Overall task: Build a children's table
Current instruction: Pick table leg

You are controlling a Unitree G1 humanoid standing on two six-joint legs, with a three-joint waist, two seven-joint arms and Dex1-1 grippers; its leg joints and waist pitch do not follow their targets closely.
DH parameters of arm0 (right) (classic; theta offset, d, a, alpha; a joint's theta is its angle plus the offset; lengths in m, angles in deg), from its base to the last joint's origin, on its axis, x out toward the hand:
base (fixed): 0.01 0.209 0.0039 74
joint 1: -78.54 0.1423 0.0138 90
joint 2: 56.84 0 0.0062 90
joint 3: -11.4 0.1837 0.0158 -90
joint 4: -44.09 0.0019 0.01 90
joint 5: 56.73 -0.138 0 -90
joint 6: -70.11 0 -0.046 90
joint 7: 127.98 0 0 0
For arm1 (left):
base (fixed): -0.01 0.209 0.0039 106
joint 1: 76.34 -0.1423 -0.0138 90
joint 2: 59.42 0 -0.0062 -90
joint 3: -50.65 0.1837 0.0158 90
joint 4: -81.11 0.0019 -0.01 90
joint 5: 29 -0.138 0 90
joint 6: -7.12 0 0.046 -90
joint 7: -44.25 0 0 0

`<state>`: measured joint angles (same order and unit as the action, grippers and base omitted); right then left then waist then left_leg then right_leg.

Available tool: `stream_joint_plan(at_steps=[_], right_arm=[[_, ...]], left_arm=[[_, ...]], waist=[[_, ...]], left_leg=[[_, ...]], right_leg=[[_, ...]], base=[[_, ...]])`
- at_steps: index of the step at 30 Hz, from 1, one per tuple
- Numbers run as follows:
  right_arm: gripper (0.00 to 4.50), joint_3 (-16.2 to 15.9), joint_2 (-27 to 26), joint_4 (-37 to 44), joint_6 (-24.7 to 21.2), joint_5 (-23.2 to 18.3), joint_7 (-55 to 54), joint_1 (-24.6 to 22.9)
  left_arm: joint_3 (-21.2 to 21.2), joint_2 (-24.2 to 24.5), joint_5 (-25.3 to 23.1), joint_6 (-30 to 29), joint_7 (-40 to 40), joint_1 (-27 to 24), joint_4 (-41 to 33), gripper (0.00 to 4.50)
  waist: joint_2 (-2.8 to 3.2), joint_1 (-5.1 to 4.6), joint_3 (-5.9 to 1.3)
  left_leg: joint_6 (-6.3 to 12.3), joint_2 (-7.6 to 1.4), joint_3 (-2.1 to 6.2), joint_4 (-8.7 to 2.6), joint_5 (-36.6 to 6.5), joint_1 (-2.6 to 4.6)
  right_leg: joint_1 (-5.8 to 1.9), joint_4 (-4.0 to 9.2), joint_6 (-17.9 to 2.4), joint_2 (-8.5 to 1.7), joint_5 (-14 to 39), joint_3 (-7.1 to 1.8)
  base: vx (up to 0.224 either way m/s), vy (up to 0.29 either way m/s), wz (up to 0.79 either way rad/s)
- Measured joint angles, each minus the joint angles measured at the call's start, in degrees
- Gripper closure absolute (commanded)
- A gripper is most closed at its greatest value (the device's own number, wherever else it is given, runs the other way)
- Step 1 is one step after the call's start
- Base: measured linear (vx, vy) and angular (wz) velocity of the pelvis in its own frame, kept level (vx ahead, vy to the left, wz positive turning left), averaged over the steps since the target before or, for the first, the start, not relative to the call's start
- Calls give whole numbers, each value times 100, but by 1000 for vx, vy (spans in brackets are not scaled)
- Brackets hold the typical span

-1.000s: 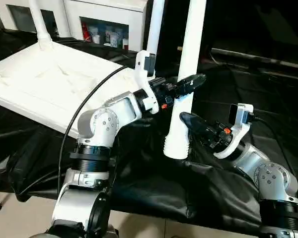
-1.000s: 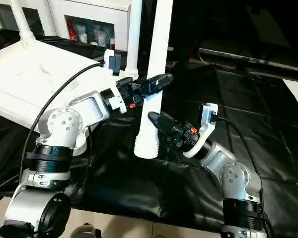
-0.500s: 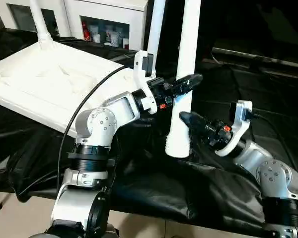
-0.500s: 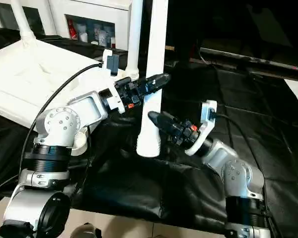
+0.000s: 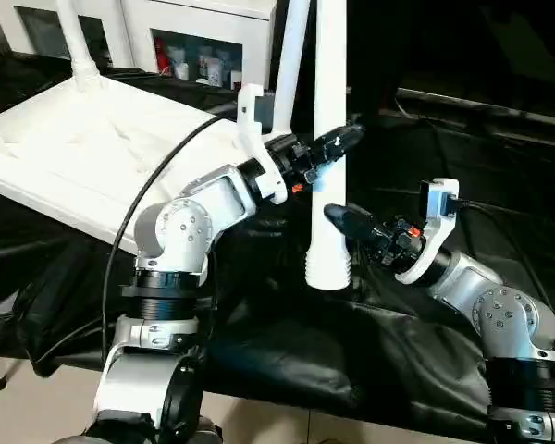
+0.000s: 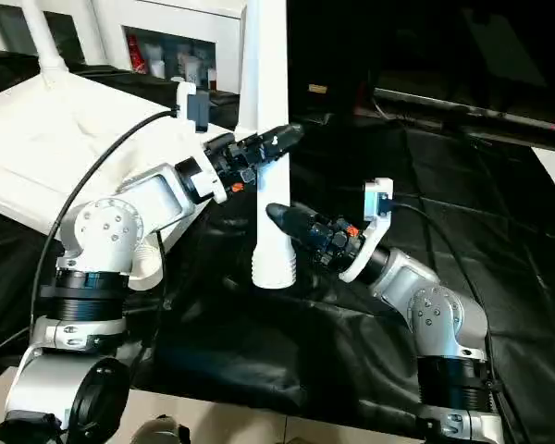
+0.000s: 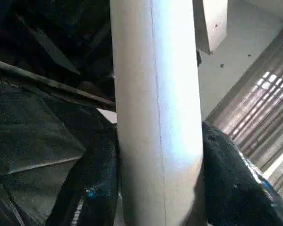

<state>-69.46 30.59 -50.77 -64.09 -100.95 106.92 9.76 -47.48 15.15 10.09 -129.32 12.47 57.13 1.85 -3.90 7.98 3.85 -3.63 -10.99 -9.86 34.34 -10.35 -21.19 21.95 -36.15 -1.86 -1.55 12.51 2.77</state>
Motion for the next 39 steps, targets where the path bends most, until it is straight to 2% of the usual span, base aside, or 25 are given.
stream_joint_plan(at_steps=[4,8,13,22,28,39], right_arm=[[180,-118,18,-142,-140,29,-114,368],[150,-365,204,-142,-228,89,30,437],[147,-612,601,-192,-700,112,278,798],[147,-951,973,-89,-891,86,793,827],[147,-1108,981,-28,-941,99,888,811],[147,-1136,852,-100,-785,163,844,813]], left_arm=[[50,207,74,-57,-296,-24,-101,258],[279,500,97,-237,-739,-29,-178,264],[454,660,157,-370,-1160,-26,-192,265],[509,670,341,-502,-1597,183,-37,265],[447,575,390,-436,-1683,345,28,265],[433,578,395,-381,-1724,345,98,265]], waist=[[0,-49,1],[0,-13,1],[-1,11,1],[-1,13,1],[-1,12,1],[-1,14,1]], left_leg=[[-3,-1,1,-1,3,0],[-1,0,0,-4,1,-3],[-2,0,0,-3,1,-4],[-1,0,0,-3,2,-4],[-2,0,0,-2,2,-3],[-2,0,0,-1,2,-3]], right_leg=[[1,0,0,2,-5,0],[1,6,2,1,-3,-1],[1,6,2,1,-3,-1],[1,6,2,1,-4,0],[1,4,0,1,-4,-1],[0,3,-1,1,-5,-1]], base=[[0,0,0],[0,0,0],[0,0,0],[0,0,0],[0,0,0],[0,0,0]])
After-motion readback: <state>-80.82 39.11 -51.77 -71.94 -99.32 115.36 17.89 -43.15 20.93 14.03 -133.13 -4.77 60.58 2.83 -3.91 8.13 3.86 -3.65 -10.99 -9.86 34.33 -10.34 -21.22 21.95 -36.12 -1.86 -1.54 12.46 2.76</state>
